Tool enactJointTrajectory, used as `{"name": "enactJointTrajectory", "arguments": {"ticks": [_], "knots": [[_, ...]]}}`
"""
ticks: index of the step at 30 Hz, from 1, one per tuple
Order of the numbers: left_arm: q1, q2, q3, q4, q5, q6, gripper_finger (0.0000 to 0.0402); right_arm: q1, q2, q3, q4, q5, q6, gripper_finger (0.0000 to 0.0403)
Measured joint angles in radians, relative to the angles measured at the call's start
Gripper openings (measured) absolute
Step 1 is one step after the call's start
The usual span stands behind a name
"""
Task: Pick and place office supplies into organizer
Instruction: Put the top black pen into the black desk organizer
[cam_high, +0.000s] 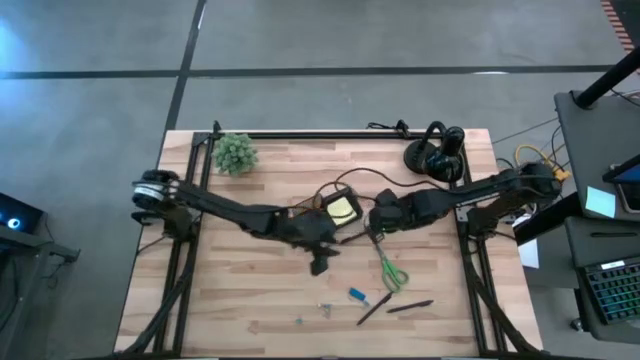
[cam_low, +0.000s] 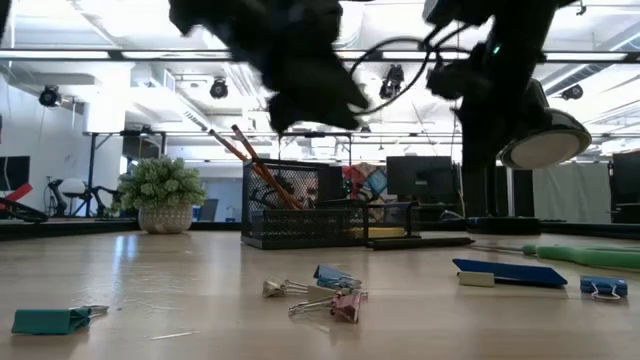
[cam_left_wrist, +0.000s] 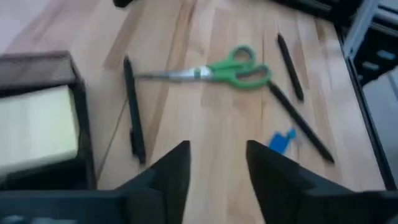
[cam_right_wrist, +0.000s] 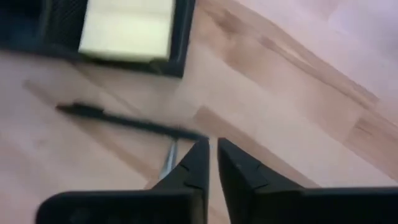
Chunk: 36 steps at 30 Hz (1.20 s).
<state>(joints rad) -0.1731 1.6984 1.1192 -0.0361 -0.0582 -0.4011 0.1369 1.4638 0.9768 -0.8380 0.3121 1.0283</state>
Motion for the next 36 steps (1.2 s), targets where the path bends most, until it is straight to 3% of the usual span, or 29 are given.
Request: {"name": "enactJointTrajectory", "arguments": {"ticks": [4,9,14,16,25,36], "knots": [[0.036,0.123,0.125,-0.062,0.03,0.069,0.0204,0.062,-0.06,0.014,-0.07,0.019,0.018,0.0077],[0.037,0.296,0.254,-0.092,0.024,0.154,0.0235,0.175,-0.143,0.035,-0.204,0.215,0.165,0.013],[0.041,0.369,0.349,-0.26,-0.143,0.159,0.0215,0.238,-0.216,0.047,-0.323,0.294,0.344,0.0155],[0.048,0.374,0.373,-0.303,-0.159,0.19,0.0202,0.247,-0.234,0.046,-0.344,0.302,0.388,0.0157],[0.074,0.396,0.379,-0.252,-0.112,0.229,0.0156,0.251,-0.244,0.031,-0.389,0.313,0.49,0.0147],[0.068,0.474,0.382,-0.186,-0.084,0.235,0.0152,0.251,-0.244,0.014,-0.42,0.317,0.53,0.0143]]}}
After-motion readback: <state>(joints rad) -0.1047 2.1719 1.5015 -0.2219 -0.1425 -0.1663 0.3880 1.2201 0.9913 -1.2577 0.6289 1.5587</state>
